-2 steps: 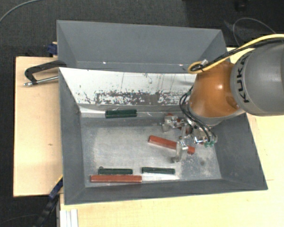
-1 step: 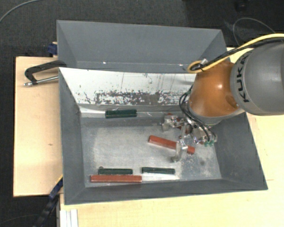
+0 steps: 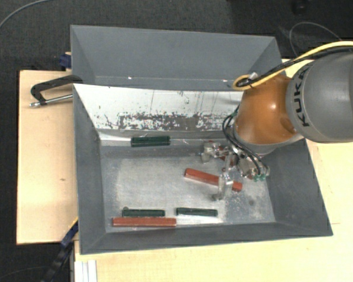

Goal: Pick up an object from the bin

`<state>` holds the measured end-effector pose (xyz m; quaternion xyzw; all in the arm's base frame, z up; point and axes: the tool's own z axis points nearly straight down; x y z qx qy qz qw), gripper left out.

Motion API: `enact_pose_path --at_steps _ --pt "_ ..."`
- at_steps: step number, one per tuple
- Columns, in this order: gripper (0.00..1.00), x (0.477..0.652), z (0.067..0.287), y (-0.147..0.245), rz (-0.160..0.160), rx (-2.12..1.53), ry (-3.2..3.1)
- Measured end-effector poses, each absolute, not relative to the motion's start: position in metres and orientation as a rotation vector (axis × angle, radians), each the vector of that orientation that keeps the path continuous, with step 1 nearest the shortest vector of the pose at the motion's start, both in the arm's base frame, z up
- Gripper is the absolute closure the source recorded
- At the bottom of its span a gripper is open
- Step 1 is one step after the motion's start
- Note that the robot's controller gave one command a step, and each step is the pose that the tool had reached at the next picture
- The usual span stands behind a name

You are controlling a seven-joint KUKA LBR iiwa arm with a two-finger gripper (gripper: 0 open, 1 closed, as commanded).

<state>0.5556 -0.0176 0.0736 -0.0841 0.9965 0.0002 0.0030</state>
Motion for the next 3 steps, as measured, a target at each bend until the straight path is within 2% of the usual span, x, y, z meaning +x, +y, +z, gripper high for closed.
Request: enact_pose_path --at_steps 1,2,3 --pt "1.00 0.555 0.073 -0.017 0.001 -0.264 3.125" --pt "1.00 0.558 0.126 -0.016 0.000 -0.265 3.120" --pt "1.00 0.559 0.131 -0.016 0.000 -0.265 3.123"
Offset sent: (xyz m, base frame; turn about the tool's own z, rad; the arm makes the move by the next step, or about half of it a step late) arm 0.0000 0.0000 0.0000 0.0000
